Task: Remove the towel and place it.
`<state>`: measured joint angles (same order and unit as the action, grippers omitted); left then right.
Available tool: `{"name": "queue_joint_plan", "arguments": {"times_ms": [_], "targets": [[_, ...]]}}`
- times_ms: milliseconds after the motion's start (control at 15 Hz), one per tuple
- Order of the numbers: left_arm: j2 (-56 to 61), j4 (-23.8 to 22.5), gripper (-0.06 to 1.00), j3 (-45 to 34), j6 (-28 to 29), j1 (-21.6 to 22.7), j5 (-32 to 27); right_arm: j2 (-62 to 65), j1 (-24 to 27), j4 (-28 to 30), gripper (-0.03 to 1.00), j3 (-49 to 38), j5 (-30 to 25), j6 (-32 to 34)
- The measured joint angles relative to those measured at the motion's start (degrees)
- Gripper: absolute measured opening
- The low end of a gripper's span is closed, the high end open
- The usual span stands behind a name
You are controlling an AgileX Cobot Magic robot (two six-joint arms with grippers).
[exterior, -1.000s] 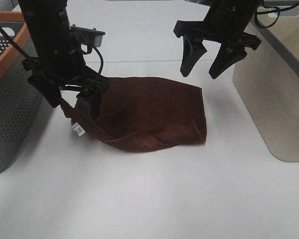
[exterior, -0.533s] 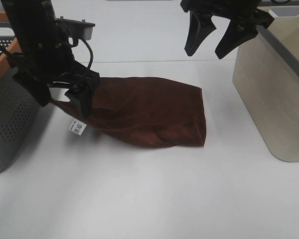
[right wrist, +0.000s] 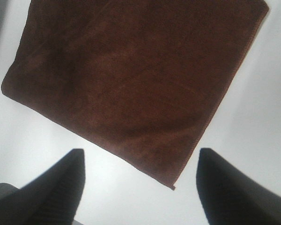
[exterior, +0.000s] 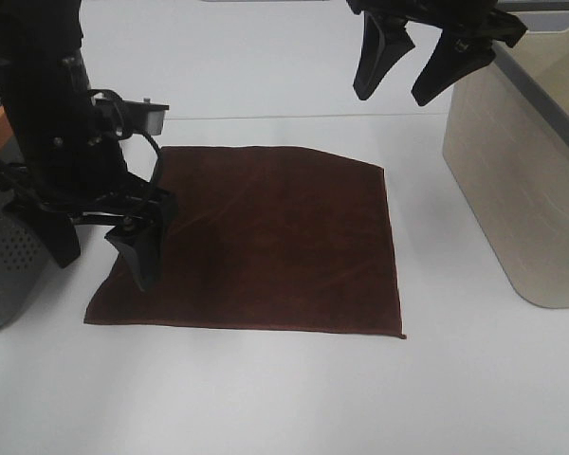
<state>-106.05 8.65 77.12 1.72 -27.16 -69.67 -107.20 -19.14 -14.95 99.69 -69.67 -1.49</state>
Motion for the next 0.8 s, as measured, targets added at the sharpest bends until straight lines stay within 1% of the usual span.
{"name": "queue_joint_plan", "arguments": {"times_ms": [200, 400, 467, 533, 600, 667, 733, 800], "targets": [[6.2, -1.4, 0.83, 1.2, -0.7, 0.0, 0.1, 0.6, 0.0, -0.1, 0.65, 0.0, 0.0, 1.5], [17.4, -3.3, 0.83, 3.7, -0.2, 0.0, 0.1, 5.3, 0.0, -0.1, 0.65, 0.0, -0.1, 1.8], [21.8, -4.4, 0.83, 3.7, 0.9, 0.0, 0.1, 9.2, 0.0, -0.1, 0.65, 0.0, -0.1, 1.8], [29.9, -6.0, 0.83, 3.7, 3.0, 0.0, 0.0, 11.7, 0.0, -0.1, 0.65, 0.0, -0.2, 1.8], [34.9, -7.1, 0.83, 3.3, 4.5, 0.0, -0.1, 14.4, 0.0, -0.1, 0.65, 0.0, -0.2, 1.8], [40.3, -8.7, 0.83, 1.7, 6.1, 0.0, -0.1, 17.2, 0.0, -0.1, 0.65, -0.5, -0.1, 1.8], [42.5, -9.6, 0.83, 0.6, 6.7, 0.0, 0.0, 18.8, 0.0, -0.1, 0.65, -1.3, -0.1, 1.8], [47.6, -11.2, 0.83, -2.4, 8.1, 0.0, 0.0, 22.2, 0.0, -0.1, 0.65, -3.6, -0.1, 1.8]]}}
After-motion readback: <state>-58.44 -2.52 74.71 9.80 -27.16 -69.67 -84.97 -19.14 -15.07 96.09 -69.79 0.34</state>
